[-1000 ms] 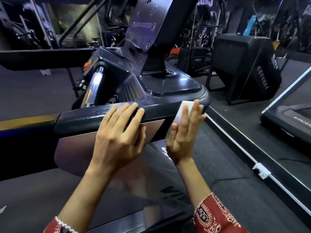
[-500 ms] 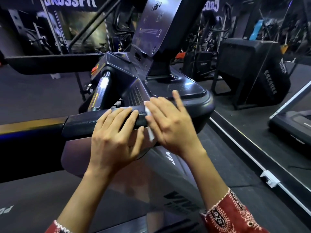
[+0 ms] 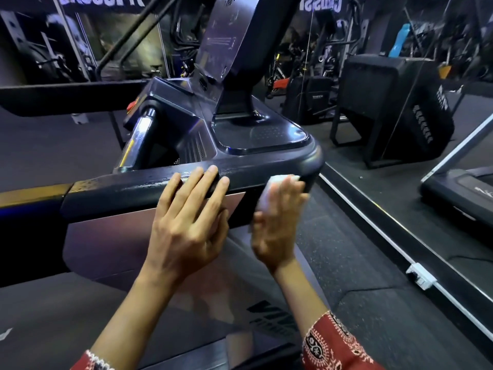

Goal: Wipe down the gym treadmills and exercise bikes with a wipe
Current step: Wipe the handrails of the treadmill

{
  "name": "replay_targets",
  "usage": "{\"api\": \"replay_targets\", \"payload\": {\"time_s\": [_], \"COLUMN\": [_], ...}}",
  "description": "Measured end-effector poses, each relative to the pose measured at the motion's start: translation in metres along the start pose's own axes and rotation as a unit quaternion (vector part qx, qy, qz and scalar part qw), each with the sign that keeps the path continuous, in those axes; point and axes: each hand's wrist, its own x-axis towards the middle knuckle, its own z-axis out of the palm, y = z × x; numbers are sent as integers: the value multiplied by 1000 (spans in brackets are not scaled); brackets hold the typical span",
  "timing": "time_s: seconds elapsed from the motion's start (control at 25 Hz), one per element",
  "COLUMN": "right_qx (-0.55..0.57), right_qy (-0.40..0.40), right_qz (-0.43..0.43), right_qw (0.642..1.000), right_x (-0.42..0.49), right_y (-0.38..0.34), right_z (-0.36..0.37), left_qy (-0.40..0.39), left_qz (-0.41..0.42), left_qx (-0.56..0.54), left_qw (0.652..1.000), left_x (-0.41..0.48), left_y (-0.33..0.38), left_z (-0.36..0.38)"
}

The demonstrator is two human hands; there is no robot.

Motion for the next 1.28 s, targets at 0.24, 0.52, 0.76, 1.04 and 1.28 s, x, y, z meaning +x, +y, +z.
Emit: {"api": "replay_targets", "payload": {"time_s": [0.24, 0.52, 0.76, 1.04, 1.28], "right_qx": [-11, 107, 57, 42, 55], "right_qy": [12, 33, -46, -95, -69], "right_qz": [65, 189, 65, 23, -32], "right_qw": [998, 976, 995, 994, 996], "right_x": [-14, 25, 53, 73, 48], "right_y": [-1, 10, 47, 70, 50], "right_z": [4, -15, -33, -41, -34], "left_qy": [2, -7, -59, -94, -76], "left_qz": [5, -9, -32, -49, -32], "left_qx": [15, -8, -37, -60, -56], "left_qw": [1000, 1000, 997, 993, 995], "left_x": [-5, 10, 34, 46, 44], "left_y": [2, 12, 19, 23, 22], "left_z": [0, 5, 10, 14, 16]}}
